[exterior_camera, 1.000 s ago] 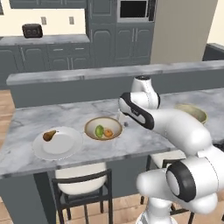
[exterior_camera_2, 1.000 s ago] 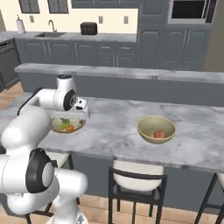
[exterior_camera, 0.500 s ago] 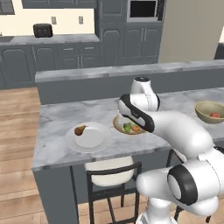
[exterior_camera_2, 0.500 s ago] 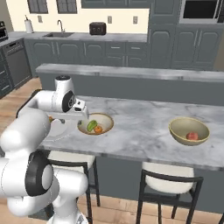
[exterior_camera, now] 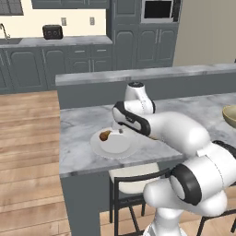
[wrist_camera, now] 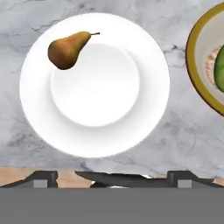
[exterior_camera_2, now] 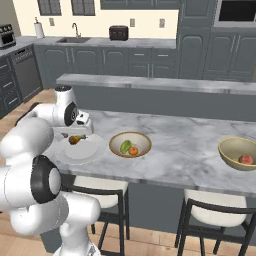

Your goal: Take the fruits from the plate on the dining counter and place two fruits in each bowl.

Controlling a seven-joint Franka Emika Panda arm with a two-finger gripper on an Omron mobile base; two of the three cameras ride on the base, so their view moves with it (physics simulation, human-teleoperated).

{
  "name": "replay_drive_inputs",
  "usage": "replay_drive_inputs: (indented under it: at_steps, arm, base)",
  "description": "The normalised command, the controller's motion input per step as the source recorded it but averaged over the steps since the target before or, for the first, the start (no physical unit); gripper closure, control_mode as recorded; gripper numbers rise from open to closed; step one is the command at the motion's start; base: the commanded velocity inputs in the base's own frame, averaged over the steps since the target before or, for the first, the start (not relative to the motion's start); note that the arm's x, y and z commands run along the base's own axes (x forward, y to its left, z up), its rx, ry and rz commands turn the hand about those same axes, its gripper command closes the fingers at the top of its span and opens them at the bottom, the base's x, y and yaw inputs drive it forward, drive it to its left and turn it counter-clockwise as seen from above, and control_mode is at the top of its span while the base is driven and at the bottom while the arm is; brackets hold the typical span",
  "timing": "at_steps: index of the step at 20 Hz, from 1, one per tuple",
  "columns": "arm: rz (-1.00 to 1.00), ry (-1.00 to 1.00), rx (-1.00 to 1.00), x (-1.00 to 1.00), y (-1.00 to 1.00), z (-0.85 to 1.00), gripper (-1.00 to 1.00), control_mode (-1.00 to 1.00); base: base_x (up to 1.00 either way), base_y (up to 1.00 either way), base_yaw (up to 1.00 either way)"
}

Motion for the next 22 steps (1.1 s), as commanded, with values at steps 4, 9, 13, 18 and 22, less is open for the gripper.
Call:
replay_drive_inputs:
  at_steps: [4,9,13,18,22]
  arm:
    - [-0.35,0.01,0.00,0.97,0.35,-0.36,-1.00,-1.00]
    - [-0.35,0.00,0.06,0.87,0.52,-0.26,-1.00,-1.00]
    - [0.00,0.08,0.04,0.32,0.10,-0.33,-1.00,-1.00]
    - [0.00,0.04,0.00,0.16,0.00,-0.40,-1.00,-1.00]
    - [0.00,0.01,0.00,0.45,0.08,-0.33,-1.00,-1.00]
  base:
    - [0.00,0.00,0.00]
    - [0.00,0.00,0.00]
    - [0.00,0.00,0.00]
    - [0.00,0.00,0.00]
    - [0.00,0.00,0.00]
